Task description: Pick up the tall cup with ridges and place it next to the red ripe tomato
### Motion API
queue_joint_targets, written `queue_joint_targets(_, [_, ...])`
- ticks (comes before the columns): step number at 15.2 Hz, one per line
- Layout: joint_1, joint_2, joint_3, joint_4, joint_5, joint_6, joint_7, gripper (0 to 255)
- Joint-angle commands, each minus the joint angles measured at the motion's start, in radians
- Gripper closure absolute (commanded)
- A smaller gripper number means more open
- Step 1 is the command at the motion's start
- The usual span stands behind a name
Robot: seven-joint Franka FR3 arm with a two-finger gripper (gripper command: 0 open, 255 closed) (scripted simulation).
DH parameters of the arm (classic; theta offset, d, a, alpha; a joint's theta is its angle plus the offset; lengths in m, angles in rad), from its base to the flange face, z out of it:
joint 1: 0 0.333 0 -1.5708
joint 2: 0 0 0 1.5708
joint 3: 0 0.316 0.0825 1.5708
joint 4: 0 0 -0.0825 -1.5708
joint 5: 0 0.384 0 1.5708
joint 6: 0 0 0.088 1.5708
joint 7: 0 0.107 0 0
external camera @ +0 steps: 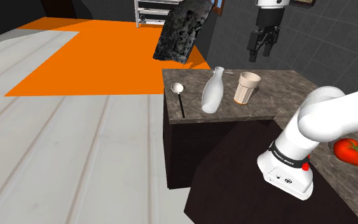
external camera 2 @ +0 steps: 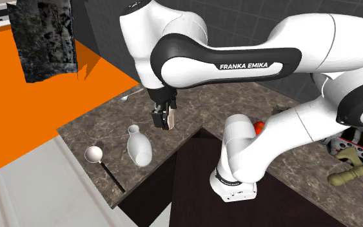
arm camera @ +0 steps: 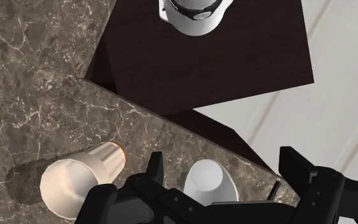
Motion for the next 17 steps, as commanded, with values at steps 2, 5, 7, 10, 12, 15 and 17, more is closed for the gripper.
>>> queue_joint_targets(2, [-0.006,0.003,-0.017,-0.021,-0.016,0.03,-0.014,0])
queue_joint_targets(5, [-0.027,0.021,-0.068,-0.076,-0.063,0.123,-0.056,0])
queue_joint_targets(7, [-0.041,0.041,-0.104,-0.106,-0.094,0.188,-0.083,0])
queue_joint_targets(10, [-0.062,0.084,-0.159,-0.142,-0.137,0.29,-0.123,0])
queue_joint_targets(12, [-0.075,0.122,-0.197,-0.158,-0.164,0.36,-0.149,0])
queue_joint_targets(15, [-0.091,0.192,-0.256,-0.172,-0.198,0.467,-0.187,0])
queue_joint_targets(17, [-0.099,0.247,-0.296,-0.173,-0.216,0.54,-0.214,0])
